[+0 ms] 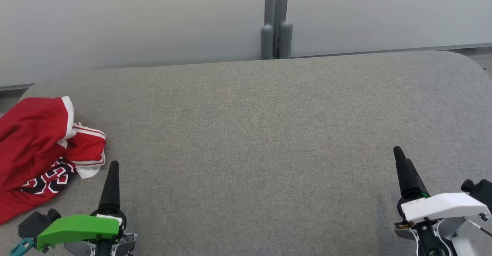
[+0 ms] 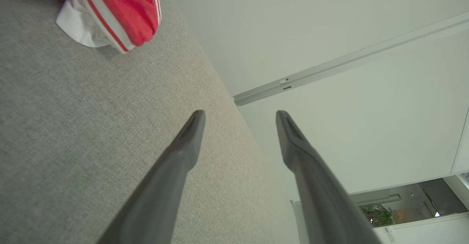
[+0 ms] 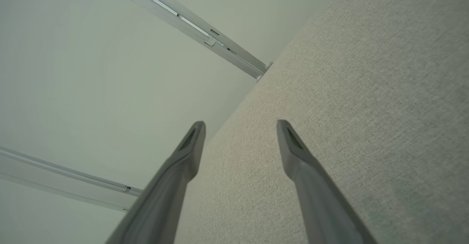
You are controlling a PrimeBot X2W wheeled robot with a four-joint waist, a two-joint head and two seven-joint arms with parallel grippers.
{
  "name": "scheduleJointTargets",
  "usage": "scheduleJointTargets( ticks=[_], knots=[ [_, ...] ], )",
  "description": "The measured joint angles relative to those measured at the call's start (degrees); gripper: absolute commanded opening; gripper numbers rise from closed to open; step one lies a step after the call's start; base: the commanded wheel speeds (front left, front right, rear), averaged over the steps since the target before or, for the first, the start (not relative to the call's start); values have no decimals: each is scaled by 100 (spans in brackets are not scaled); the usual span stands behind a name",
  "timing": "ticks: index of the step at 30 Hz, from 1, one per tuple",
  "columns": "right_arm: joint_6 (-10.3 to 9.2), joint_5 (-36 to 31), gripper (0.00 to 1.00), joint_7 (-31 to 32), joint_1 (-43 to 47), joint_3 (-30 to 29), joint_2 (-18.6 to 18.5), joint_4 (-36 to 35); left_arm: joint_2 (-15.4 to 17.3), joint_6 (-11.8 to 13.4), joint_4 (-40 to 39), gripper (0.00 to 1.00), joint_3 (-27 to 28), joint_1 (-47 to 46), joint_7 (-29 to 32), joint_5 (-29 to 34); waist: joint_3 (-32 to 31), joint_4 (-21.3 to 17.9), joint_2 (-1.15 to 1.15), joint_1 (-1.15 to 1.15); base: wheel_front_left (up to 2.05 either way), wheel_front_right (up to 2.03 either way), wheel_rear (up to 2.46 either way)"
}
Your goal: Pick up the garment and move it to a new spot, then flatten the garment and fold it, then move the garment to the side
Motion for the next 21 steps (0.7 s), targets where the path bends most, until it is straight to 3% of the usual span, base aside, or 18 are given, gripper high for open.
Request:
scheduleJointTargets(
  ticks=[21],
  knots=[
    [0, -2125, 100, -383, 118, 125, -93, -127, 56, 38, 223, 100, -56, 3, -392, 2308, -42, 34, 0, 0, 0, 0, 0]
  ],
)
